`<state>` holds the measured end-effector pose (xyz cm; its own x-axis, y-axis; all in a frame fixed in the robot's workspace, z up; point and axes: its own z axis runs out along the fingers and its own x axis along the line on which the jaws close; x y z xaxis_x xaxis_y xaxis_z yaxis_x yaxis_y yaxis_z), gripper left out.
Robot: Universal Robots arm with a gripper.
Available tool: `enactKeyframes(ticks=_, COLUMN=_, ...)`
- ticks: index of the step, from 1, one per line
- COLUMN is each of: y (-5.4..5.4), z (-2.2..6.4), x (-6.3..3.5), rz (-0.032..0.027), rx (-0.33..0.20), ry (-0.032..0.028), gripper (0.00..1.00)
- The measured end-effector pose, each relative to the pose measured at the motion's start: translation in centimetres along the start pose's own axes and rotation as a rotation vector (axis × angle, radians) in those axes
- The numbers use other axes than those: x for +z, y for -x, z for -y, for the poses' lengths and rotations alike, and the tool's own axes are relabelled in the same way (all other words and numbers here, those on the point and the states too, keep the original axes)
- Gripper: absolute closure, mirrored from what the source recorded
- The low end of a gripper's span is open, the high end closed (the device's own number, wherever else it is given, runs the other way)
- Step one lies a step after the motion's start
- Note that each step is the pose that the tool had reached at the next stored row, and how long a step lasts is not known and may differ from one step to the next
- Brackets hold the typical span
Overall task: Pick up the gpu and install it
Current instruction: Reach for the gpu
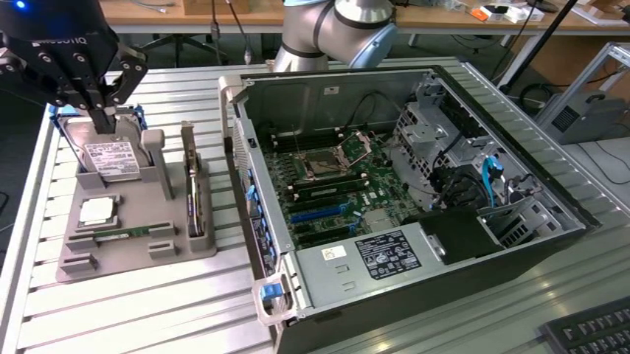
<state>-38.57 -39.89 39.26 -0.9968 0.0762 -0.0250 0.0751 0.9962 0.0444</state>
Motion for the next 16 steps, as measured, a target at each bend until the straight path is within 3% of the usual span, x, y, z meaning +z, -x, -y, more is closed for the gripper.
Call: enactKeyframes(ticks=16, y=-1.7, z=0.13, x=-0.03, rz=-0.0001, rx=0.0, ry=0.0, gripper=0.89)
